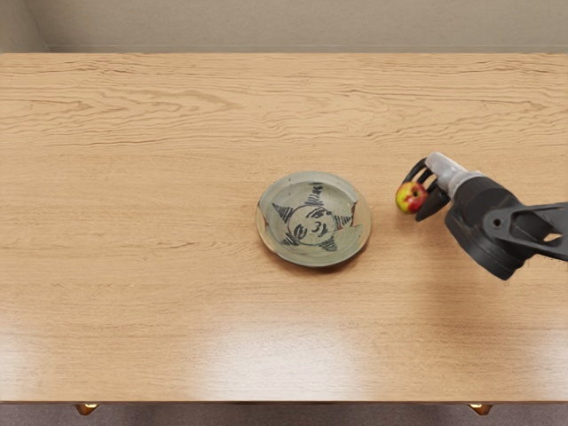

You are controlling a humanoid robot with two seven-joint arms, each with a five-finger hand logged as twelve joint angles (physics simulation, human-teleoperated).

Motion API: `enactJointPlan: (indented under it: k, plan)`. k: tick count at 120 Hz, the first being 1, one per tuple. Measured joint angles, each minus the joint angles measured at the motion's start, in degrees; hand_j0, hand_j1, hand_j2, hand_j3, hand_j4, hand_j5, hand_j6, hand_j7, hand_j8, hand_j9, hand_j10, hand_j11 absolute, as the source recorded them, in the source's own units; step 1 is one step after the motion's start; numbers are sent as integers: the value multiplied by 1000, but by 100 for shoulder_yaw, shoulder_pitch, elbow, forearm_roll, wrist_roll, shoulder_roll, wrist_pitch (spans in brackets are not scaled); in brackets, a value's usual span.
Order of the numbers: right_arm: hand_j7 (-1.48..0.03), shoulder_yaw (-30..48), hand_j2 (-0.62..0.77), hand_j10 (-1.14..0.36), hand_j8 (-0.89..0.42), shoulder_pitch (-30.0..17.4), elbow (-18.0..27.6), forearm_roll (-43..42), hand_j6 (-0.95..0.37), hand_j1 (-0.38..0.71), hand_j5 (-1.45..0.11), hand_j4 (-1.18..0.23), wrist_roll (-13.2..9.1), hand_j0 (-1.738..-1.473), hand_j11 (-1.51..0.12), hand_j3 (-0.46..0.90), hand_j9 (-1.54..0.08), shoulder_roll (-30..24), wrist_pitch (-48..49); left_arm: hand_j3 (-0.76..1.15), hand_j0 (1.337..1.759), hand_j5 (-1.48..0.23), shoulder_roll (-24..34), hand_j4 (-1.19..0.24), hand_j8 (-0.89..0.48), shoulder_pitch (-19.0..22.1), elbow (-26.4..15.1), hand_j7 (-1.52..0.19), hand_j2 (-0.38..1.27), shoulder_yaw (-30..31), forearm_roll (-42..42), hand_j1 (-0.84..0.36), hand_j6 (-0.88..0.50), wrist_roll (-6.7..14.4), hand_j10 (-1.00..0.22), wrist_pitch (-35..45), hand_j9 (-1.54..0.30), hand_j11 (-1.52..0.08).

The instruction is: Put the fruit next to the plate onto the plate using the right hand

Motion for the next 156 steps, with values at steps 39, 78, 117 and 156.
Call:
enactJointPlan:
  k: [39,78,117,156]
  plan:
    - [-863,195,231,-653,-650,504,384,188,-494,287,-865,-568,1,-1657,-871,0,-870,216,2,0,1658,-316,0,-243,-243,0,0,-316,49,0,1,58,-244,0,-243,0,-316,-316]
    - [-876,119,338,-662,-669,1023,420,679,-499,308,-873,-586,8,-1658,-885,0,-882,982,10,0,1658,-316,0,-243,-243,0,0,-316,49,0,-1,58,-243,0,-243,0,-316,-316]
    - [-883,-8,265,-669,-669,1026,195,759,-487,301,-887,-562,0,-1657,-890,0,-888,1598,10,0,1658,-316,0,-243,-243,0,0,-316,49,0,1,58,-243,0,-243,0,-316,-316]
    - [-386,-109,43,-295,-298,1002,164,745,-253,-35,-387,-270,-2,-1658,-388,0,-387,1601,-5,0,1658,-316,0,-243,-243,0,0,-316,49,1,0,58,-243,0,-243,0,-316,-316]
